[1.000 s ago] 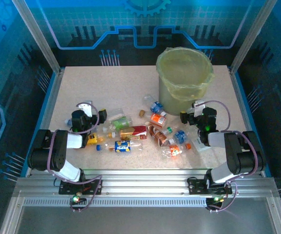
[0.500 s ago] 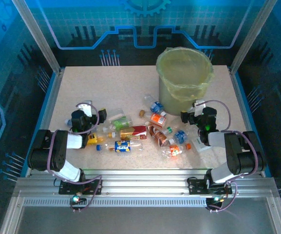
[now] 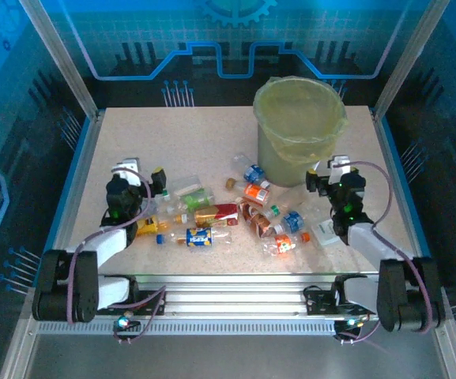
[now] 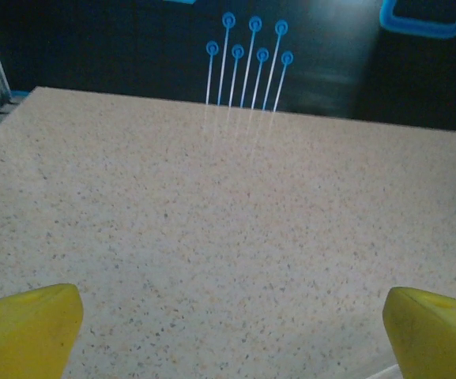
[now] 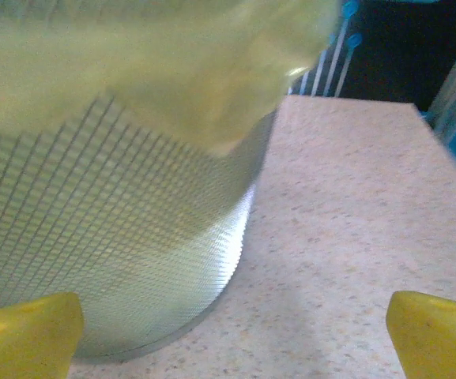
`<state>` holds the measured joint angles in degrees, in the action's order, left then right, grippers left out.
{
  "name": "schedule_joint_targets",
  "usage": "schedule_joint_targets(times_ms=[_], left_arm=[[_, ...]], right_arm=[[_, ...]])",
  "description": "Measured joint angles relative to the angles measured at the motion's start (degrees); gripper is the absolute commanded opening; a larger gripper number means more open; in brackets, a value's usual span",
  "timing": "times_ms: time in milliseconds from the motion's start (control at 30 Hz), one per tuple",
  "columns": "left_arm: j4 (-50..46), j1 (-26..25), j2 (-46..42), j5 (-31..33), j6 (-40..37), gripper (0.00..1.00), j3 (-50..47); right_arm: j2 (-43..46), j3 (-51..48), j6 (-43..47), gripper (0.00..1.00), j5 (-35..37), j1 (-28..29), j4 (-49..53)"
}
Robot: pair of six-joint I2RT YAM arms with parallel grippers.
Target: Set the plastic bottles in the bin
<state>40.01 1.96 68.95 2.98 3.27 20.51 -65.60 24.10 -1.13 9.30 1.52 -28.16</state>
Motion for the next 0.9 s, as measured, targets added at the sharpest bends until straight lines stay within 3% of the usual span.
schedule_joint_targets(times_ms=[167, 333, 667, 900], left_arm=[[-10.0, 0.0, -6.3, 1.6, 5.4, 0.99, 4.0], [-26.3, 0.0, -10.8, 3.5, 14.5, 0.99, 11.5], [-56.5, 0.6, -18.3, 7.5, 33.0, 0.99, 17.9], [-66.0, 6.3, -14.2, 6.2, 39.2, 0.99, 19.1]], right_arm=[[8.1, 0.0, -1.9, 1.00, 3.3, -1.4, 8.4], [14.0, 1.1, -7.8, 1.00, 7.6, -2.9, 19.6], [14.4, 11.4, -17.0, 1.00, 11.3, -3.2, 41.9], [13.2, 16.2, -19.1, 1.00, 11.3, -3.2, 51.7]])
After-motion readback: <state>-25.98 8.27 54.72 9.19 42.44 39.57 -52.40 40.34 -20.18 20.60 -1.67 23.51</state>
